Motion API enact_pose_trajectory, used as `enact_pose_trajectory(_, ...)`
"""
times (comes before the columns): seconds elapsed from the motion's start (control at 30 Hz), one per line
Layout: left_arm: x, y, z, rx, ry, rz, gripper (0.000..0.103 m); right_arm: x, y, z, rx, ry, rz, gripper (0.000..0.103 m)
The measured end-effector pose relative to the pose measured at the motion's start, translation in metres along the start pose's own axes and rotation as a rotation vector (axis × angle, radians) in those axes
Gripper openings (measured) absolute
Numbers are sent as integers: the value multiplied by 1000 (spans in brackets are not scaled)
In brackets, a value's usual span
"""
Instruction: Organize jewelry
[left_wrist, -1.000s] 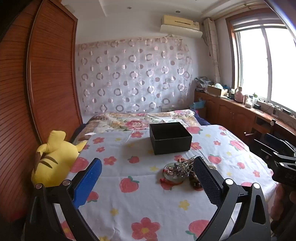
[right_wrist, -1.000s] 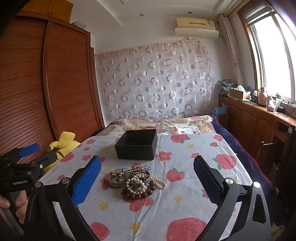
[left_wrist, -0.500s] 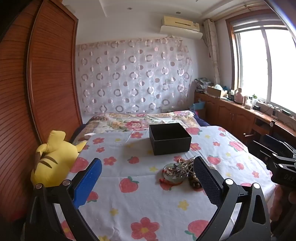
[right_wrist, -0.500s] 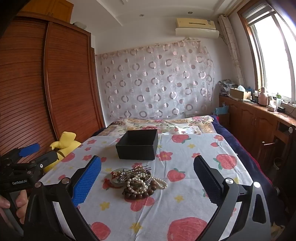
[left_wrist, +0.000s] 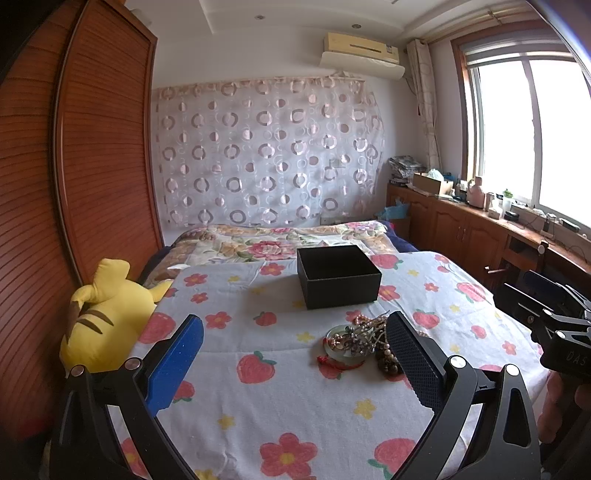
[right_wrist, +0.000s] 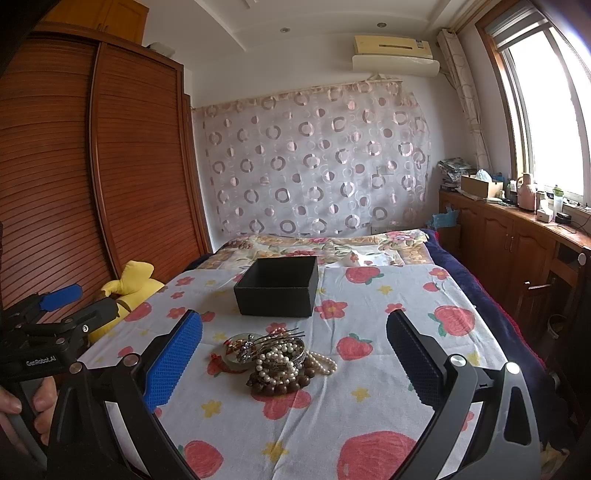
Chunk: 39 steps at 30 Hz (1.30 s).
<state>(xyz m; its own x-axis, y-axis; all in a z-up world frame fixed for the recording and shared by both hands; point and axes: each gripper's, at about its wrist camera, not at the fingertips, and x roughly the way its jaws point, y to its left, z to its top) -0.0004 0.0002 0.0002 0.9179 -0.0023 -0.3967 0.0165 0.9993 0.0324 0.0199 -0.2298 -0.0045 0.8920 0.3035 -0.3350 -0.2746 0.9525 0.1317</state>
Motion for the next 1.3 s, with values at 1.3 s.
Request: enact_pose_trajectory(1.3, 0, 0, 0, -8, -9, -2, 96, 3, 2, -2, 3, 3, 2, 101)
